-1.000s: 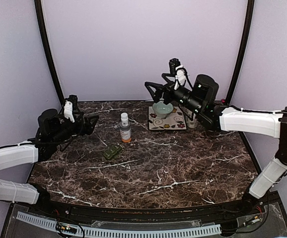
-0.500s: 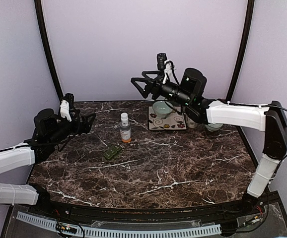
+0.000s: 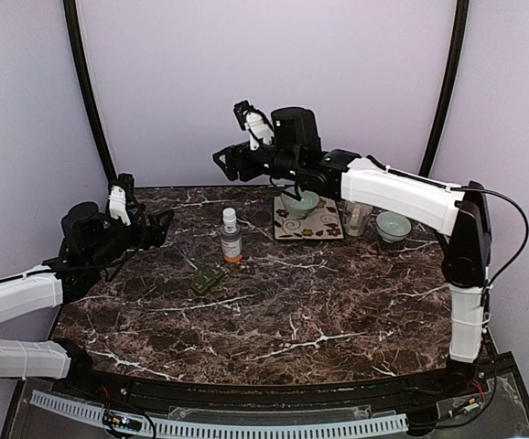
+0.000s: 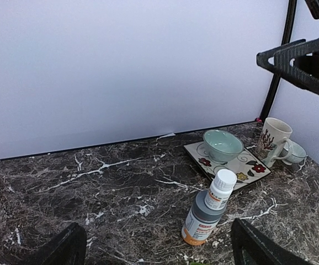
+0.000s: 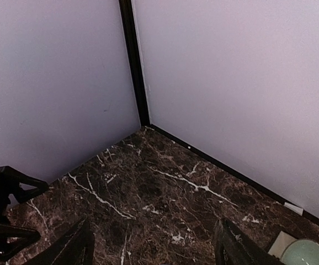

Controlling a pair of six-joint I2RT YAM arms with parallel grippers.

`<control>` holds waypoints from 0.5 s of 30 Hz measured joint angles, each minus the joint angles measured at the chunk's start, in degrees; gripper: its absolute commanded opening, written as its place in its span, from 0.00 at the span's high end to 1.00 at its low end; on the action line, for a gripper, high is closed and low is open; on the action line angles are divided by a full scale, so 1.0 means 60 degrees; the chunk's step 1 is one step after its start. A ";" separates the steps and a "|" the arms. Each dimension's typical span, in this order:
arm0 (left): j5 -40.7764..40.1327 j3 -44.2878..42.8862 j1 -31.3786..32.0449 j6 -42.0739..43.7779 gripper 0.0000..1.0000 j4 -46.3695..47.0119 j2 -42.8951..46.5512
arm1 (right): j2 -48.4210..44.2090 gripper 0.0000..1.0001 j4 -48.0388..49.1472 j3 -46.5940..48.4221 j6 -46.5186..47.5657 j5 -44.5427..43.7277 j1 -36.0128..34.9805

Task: Sort the pills into containers
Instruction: Pick up the pill bottle.

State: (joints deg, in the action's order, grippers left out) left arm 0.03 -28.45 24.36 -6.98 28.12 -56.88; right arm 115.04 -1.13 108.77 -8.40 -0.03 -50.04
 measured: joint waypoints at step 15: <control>-0.0492 -0.0004 0.0087 -0.0667 0.09 -0.0437 -0.0342 | 0.2422 0.28 -0.4357 0.2248 -0.0062 -0.1592 -0.0299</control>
State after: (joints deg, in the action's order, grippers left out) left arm -2.92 -28.47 24.88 -10.98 25.50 -58.94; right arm 129.58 -27.27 122.26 -8.78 -9.58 -51.83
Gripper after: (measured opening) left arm 0.911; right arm 0.720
